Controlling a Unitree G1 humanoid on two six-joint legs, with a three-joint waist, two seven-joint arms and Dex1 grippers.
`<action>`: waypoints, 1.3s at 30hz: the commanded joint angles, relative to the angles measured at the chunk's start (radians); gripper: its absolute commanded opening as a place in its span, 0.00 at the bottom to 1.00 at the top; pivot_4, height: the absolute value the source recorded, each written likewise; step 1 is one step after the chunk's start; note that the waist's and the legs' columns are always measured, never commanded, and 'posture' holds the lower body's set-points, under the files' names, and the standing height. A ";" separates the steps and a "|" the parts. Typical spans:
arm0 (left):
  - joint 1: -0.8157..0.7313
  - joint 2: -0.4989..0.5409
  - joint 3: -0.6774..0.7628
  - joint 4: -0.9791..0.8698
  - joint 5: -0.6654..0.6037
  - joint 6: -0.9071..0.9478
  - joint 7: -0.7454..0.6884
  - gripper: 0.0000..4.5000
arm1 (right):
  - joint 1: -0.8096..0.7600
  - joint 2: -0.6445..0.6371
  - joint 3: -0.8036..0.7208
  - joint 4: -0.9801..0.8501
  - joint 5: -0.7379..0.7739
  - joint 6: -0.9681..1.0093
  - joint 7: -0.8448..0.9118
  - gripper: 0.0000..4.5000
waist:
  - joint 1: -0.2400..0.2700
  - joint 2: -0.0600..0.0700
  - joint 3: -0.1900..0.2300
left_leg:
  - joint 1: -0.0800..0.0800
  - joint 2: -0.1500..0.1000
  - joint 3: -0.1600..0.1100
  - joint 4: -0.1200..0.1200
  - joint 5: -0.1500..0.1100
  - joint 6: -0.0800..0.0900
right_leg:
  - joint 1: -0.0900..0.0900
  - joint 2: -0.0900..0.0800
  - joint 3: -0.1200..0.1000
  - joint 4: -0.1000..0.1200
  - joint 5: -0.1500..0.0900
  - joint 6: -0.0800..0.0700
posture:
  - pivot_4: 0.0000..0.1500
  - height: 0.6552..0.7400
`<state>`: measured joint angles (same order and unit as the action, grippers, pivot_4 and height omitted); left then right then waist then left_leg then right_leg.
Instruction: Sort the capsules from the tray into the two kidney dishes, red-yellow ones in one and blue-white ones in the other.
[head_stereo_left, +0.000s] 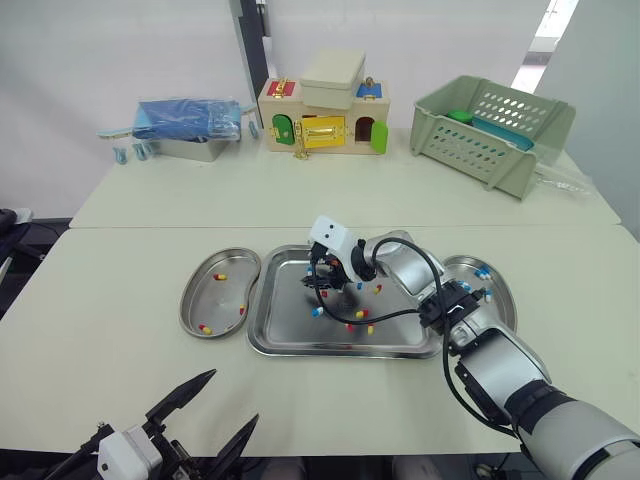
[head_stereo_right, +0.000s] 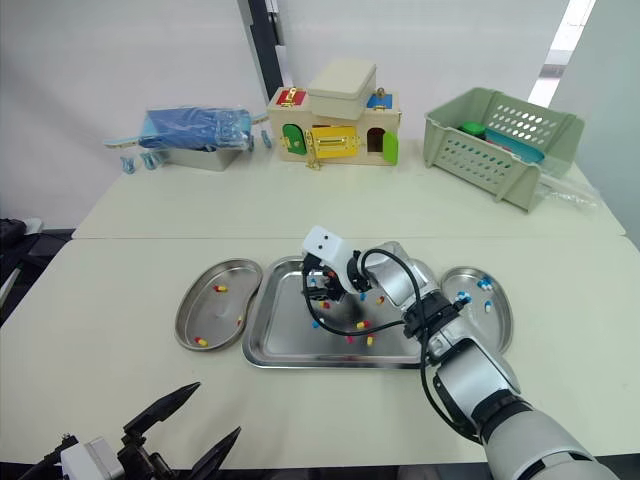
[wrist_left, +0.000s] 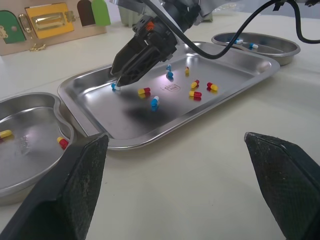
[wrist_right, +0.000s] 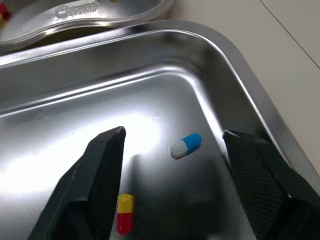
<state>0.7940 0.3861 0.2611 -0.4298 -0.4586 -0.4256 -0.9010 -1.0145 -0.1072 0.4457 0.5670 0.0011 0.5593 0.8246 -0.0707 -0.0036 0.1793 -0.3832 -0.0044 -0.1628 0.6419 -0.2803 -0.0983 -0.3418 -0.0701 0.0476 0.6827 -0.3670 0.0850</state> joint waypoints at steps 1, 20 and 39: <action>0.016 -0.001 0.000 -0.029 0.001 -0.024 0.007 1.00 | -0.017 0.017 -0.024 -0.008 -0.011 0.002 -0.016 0.47 | -0.002 0.000 0.000 | 0.000 0.000 0.000 0.000 0.000 0.000 | 0.000 0.000 0.000 0.000 0.000 0.000 | 1.00 1.00; 0.029 0.005 -0.005 -0.048 -0.001 -0.018 0.019 1.00 | -0.008 0.080 -0.019 0.062 -0.072 -0.035 -0.069 0.41 | -0.015 0.000 0.000 | 0.000 0.000 0.000 0.000 0.000 0.000 | -0.001 0.000 0.001 0.001 0.000 0.000 | 1.00 1.00; 0.030 0.008 -0.006 -0.062 0.000 0.000 0.030 1.00 | 0.024 0.082 0.004 0.077 -0.143 -0.090 -0.057 0.01 | -0.015 0.000 0.000 | 0.001 0.000 0.000 0.000 0.000 0.000 | -0.001 0.000 0.001 0.001 0.000 0.000 | 1.00 1.00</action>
<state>0.8176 0.3891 0.2603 -0.4643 -0.4584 -0.4214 -0.8781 -1.0008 -0.0307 0.4515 0.6515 -0.1370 0.4656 0.7617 -0.0861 -0.0033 0.1792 -0.3825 -0.0044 -0.1627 0.6417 -0.2803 -0.0982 -0.3422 -0.0698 0.0482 0.6836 -0.3671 0.0850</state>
